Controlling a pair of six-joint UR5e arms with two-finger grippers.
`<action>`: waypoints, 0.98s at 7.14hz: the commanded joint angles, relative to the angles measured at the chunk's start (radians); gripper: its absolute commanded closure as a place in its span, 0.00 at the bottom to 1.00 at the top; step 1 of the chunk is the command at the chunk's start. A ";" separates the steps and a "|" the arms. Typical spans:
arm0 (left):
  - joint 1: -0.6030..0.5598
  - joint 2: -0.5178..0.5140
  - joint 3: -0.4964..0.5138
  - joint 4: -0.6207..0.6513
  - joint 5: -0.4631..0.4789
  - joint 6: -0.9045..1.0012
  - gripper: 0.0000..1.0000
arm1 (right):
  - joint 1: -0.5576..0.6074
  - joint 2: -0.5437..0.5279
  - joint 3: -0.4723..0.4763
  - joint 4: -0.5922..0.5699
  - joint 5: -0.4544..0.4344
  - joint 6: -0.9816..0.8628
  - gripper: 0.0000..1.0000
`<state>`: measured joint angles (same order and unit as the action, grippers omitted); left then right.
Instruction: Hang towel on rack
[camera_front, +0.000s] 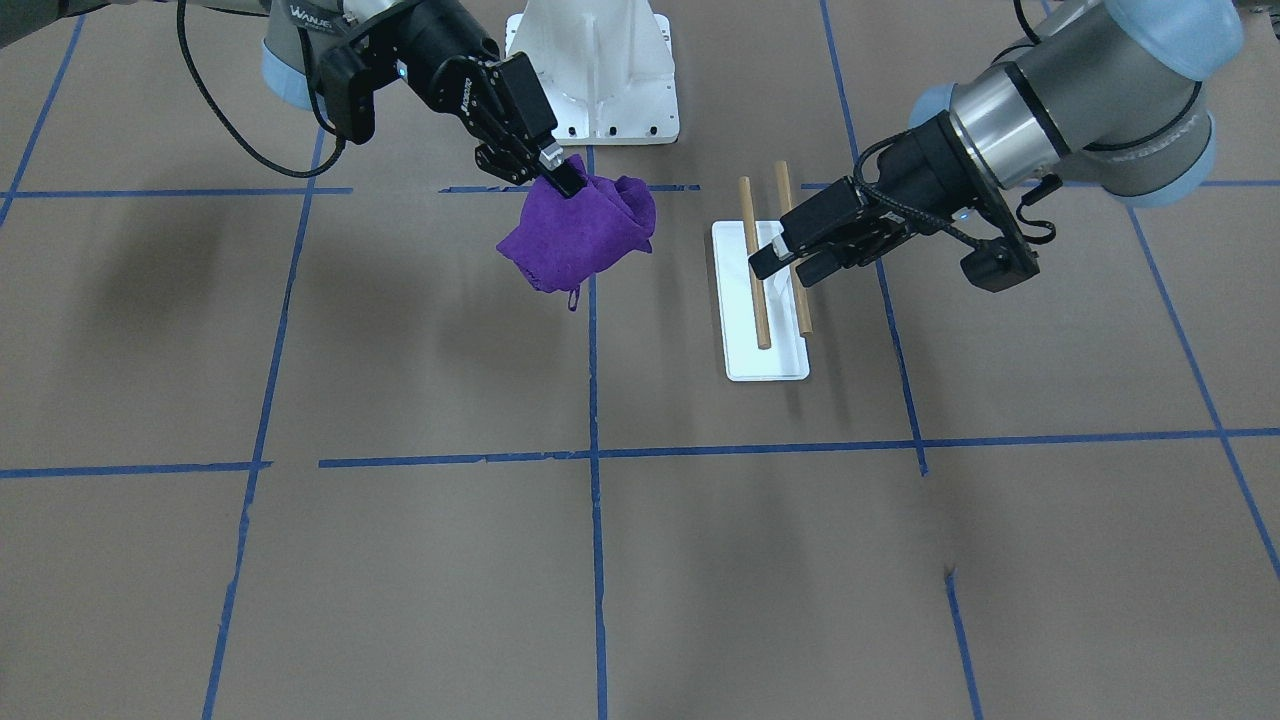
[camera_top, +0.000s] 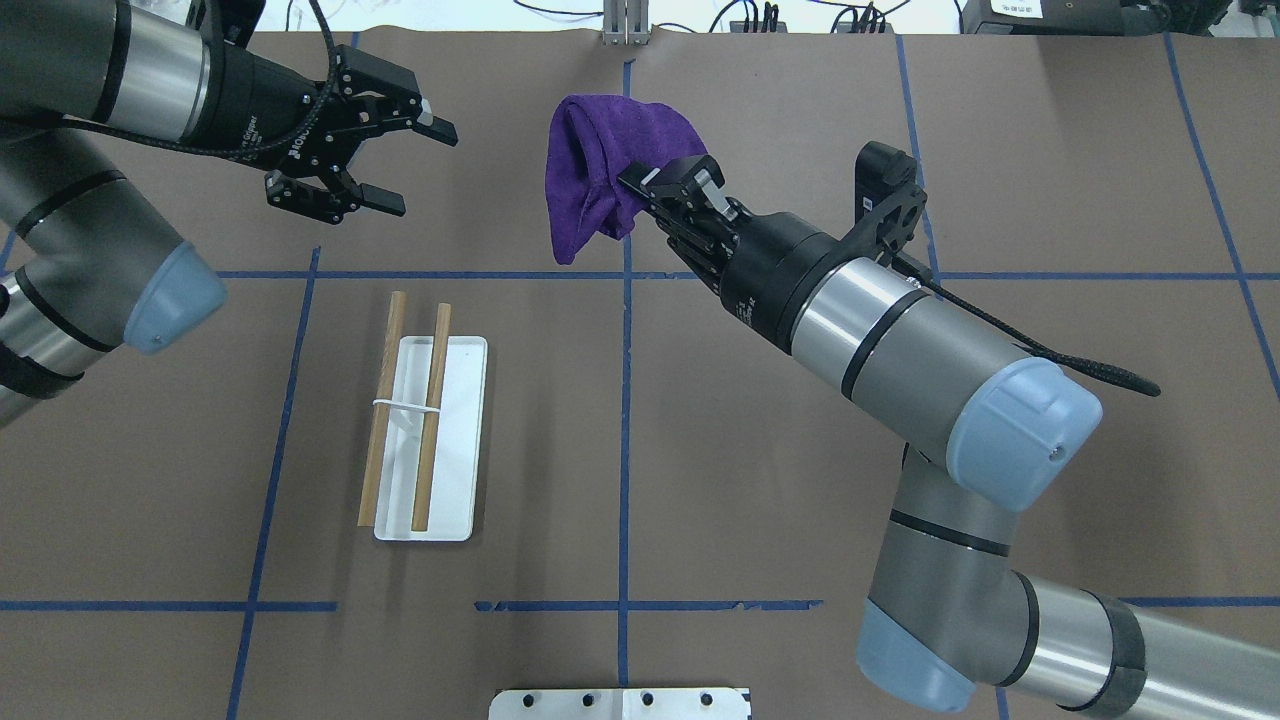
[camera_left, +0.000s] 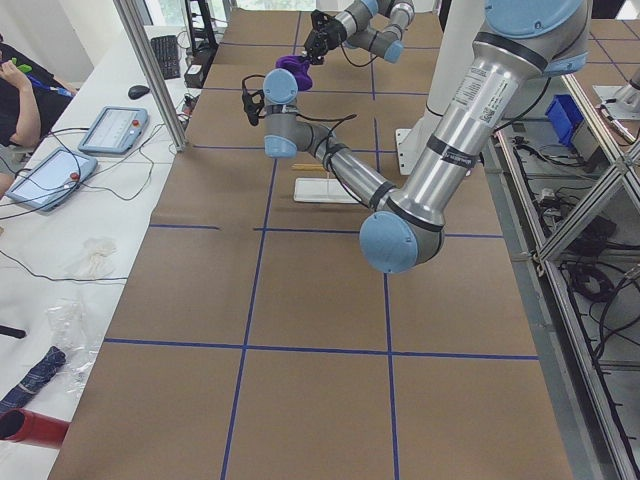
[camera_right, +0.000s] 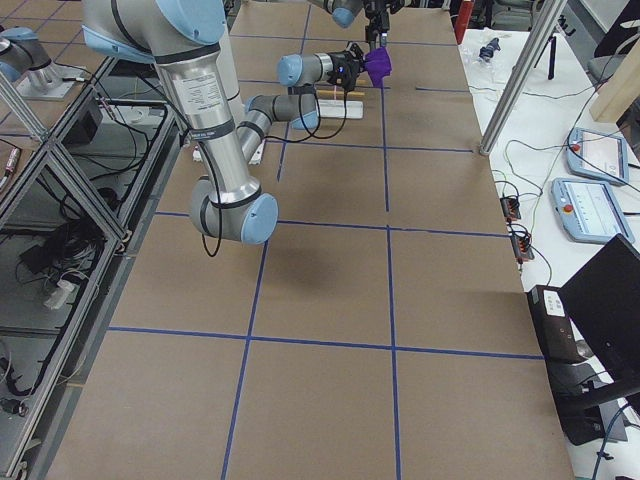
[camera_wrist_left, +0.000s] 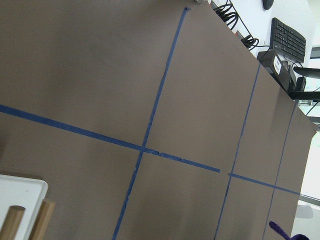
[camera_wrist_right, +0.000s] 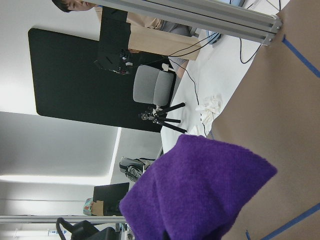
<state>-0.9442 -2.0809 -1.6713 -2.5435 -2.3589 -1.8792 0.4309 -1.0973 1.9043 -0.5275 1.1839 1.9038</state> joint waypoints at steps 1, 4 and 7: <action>0.047 -0.017 -0.002 -0.030 0.006 -0.012 0.16 | -0.004 0.000 0.001 0.001 0.000 0.000 1.00; 0.082 -0.057 0.001 -0.034 0.007 -0.102 0.26 | -0.007 0.000 -0.001 0.035 -0.018 0.000 1.00; 0.084 -0.073 0.004 -0.034 0.007 -0.138 0.26 | -0.009 0.000 0.001 0.037 -0.027 0.000 1.00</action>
<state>-0.8613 -2.1493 -1.6682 -2.5770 -2.3516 -2.0091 0.4229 -1.0968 1.9049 -0.4926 1.1633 1.9036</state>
